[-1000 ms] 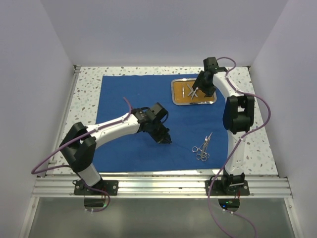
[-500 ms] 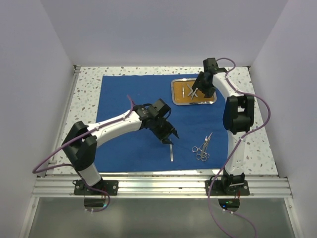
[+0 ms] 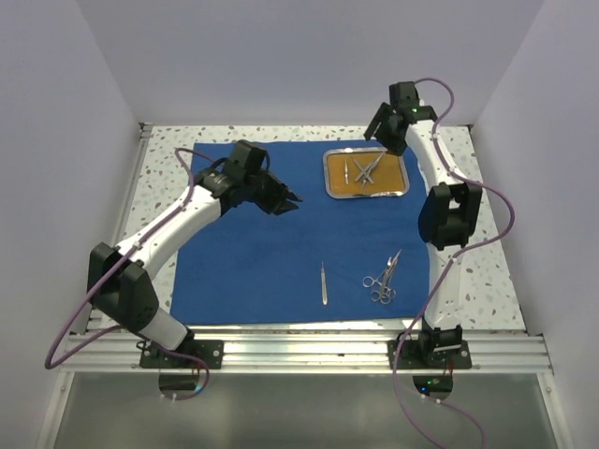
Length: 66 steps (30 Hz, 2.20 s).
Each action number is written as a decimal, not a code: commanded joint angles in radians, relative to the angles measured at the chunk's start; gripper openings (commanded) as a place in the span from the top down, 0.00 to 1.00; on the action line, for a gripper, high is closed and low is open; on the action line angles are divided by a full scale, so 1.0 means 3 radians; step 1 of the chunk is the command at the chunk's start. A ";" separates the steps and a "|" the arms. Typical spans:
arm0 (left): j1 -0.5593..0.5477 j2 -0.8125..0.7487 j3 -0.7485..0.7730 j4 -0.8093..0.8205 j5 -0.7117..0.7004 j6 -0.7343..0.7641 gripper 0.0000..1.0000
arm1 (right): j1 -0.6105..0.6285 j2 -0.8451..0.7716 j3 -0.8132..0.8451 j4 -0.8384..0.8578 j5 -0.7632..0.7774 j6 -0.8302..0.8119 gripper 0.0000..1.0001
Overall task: Open and lay out the surgical kit
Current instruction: Pick up the medical item from the container, then place the medical item in the surgical kit.
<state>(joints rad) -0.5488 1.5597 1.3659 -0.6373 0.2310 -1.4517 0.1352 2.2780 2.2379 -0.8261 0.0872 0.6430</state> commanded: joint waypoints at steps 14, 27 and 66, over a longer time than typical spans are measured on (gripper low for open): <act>0.0750 -0.0153 0.0023 -0.0156 0.0099 0.1014 0.81 | -0.0011 0.0705 0.0496 -0.0187 0.0389 -0.0098 0.34; 0.1006 0.0098 0.0192 -0.0330 0.0253 0.1295 0.85 | -0.0001 0.1089 0.0742 -0.0028 0.0640 -0.0001 0.55; 0.1195 0.0201 0.0871 -0.0489 -0.0550 0.2424 0.52 | 0.0903 -0.0291 0.0268 0.0345 -0.0173 0.0040 1.00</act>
<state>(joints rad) -0.2100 1.6306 1.5349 -0.7605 0.1722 -0.8658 0.2447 2.2684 2.3936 -0.6941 0.1326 0.6548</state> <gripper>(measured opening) 0.432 0.063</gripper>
